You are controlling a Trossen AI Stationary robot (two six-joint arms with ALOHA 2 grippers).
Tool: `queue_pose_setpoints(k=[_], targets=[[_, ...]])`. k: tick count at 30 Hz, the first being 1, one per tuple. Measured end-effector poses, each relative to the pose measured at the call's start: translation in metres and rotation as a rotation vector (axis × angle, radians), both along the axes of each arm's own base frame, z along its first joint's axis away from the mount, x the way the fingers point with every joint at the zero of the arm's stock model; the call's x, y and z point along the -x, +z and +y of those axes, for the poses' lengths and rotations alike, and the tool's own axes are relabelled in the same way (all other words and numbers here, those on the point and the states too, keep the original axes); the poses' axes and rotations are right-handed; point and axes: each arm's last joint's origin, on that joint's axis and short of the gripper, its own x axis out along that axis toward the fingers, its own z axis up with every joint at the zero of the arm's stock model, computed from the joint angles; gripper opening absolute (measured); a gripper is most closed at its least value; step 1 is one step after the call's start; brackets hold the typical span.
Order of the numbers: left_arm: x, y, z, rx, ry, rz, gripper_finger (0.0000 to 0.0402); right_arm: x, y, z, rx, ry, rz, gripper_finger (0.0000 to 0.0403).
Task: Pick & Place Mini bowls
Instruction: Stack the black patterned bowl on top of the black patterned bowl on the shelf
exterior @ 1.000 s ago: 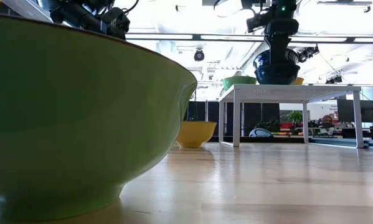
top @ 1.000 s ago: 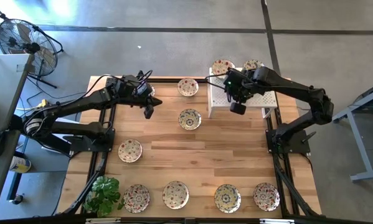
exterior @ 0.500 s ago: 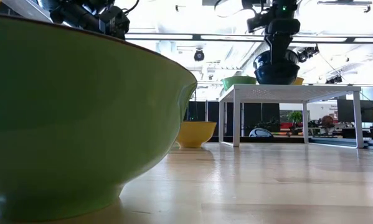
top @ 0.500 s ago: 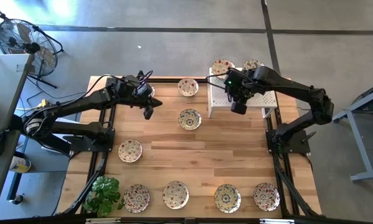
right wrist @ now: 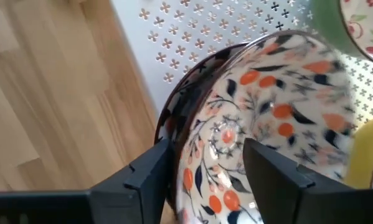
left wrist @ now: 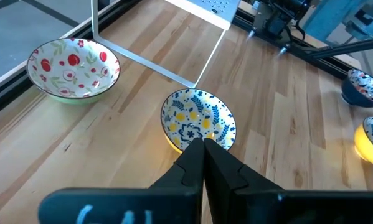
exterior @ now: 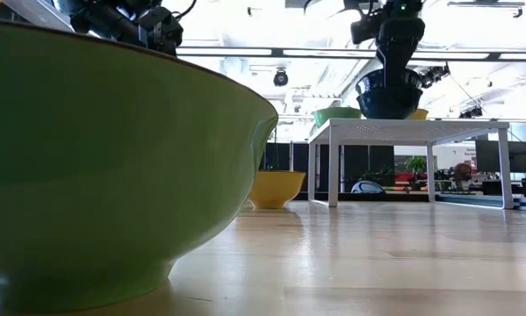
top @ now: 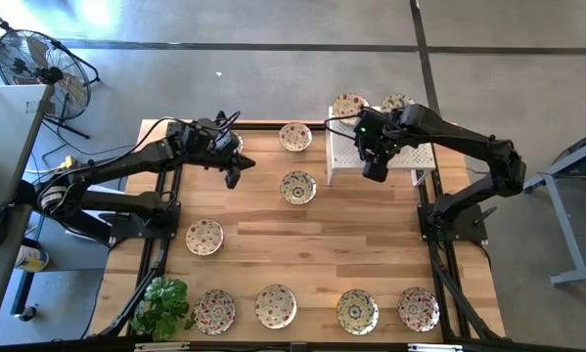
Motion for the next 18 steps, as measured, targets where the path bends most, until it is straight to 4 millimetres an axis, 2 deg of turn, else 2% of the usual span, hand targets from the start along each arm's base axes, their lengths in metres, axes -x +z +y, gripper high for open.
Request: queue_pose_setpoints(k=[10,18], targets=[[0.0,0.0,0.0001,-0.002,0.003,0.0,0.0001,0.0066,0.007,0.0021,0.01,-0.036,-0.042,0.0189],[-0.0001,0.0002,0.0001,-0.002,0.001,-0.001,0.0001,0.0065,0.0065,-0.0052,0.002,-0.097,-0.071,0.0233]])
